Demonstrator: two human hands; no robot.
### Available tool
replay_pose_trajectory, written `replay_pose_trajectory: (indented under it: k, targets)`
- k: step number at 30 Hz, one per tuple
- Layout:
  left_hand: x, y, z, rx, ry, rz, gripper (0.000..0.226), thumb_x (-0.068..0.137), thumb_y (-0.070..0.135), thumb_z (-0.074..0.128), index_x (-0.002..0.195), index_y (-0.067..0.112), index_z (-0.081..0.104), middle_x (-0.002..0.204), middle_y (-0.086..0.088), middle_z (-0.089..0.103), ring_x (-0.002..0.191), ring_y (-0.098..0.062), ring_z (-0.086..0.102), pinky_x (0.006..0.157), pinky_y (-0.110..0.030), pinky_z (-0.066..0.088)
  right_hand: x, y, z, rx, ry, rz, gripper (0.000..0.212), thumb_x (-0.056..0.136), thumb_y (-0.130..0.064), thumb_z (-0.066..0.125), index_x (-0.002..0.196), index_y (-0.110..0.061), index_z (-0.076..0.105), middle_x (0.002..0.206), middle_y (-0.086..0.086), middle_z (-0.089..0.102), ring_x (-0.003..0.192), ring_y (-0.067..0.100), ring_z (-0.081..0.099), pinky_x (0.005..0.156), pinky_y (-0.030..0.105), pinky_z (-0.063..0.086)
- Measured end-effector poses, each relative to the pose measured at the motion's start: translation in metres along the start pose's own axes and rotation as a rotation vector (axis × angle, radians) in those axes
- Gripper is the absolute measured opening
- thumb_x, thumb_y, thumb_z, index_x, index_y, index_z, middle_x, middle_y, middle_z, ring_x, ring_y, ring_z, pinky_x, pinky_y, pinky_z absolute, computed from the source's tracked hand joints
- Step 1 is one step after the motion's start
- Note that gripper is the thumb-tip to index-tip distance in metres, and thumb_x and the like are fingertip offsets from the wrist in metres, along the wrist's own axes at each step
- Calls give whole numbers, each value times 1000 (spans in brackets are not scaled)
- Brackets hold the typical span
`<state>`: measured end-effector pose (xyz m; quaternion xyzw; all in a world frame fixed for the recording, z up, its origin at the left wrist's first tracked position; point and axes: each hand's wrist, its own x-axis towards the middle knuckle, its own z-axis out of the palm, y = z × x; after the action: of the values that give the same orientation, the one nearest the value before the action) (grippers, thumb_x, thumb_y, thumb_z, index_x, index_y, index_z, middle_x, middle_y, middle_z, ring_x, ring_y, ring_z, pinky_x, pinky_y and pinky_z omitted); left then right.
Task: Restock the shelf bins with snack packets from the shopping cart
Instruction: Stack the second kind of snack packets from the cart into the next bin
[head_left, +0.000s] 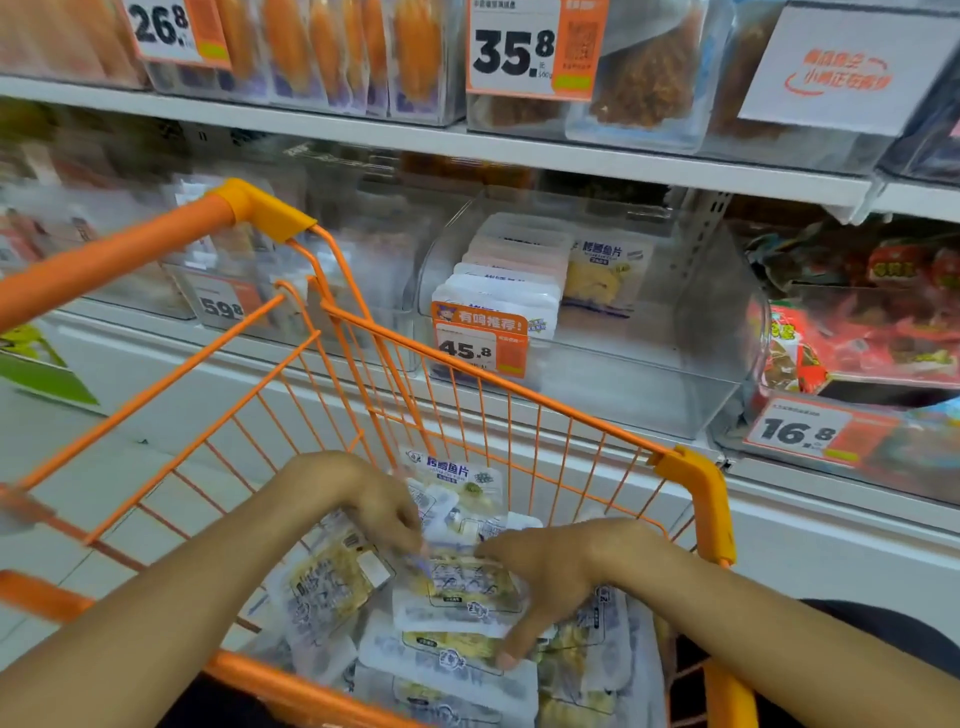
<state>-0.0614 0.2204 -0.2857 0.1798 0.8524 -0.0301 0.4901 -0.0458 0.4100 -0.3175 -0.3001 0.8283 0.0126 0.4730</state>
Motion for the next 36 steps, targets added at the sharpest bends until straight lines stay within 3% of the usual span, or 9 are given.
replay_pose_trajectory:
  k: [4,7,13,16,21,27,30,34,36]
  targets:
    - [-5,-13,-4,-51,-130,35,71,96,56,38,153,20,16,158,1,20,145,-19,20,117,-40,23,4,8,-1,13,35,27,96,83,-51,66,153,-20,9,159,1,17,143,28,27,112,47,34]
    - [-7,-33,-6,-17,-86,-46,77,84,48,67,147,25,30,154,6,25,142,-17,27,114,-38,29,3,15,-10,30,35,100,83,81,-31,70,148,-17,24,151,11,33,133,35,41,103,55,43]
    - [-12,-55,-8,-250,213,174,28,76,29,81,100,30,67,101,12,61,104,-15,58,90,-29,48,-15,12,-23,124,261,4,44,102,-21,38,144,-9,35,147,11,38,132,28,40,108,39,36]
    - [-31,-62,-13,-521,387,298,14,78,21,79,88,28,72,87,6,70,82,-10,66,73,-18,48,-24,18,-28,304,492,-27,36,103,-35,36,99,-6,57,96,19,59,85,29,56,80,42,45]
    - [-44,-67,-14,-737,690,290,13,83,19,71,95,16,72,79,11,72,79,-10,68,85,-27,47,-28,22,-29,751,484,-65,17,101,-27,45,95,-17,58,96,7,61,76,16,63,65,23,54]
    - [-71,-51,-17,-775,1156,432,23,64,43,72,81,28,77,80,10,74,75,-5,69,67,-16,53,-35,22,-35,1131,510,-7,19,96,-18,51,109,-8,61,92,7,66,69,14,65,60,23,56]
    - [-74,-44,-13,-698,918,567,16,71,30,75,86,24,79,86,1,75,83,-11,71,75,-18,53,-47,22,-40,981,512,14,10,96,-20,54,93,-13,61,78,-1,64,61,7,64,55,18,51]
    - [-67,-40,0,-447,73,365,43,82,45,58,117,22,68,117,11,68,110,-4,62,98,-26,48,-50,27,-35,629,466,96,25,98,-27,51,110,-6,58,95,4,63,71,9,61,55,16,49]
    - [-56,-40,7,-512,33,267,38,84,50,52,111,28,66,111,15,68,105,-6,65,91,-23,51,-46,28,-31,546,462,124,31,99,-27,49,114,-1,57,87,4,64,66,9,61,56,17,49]
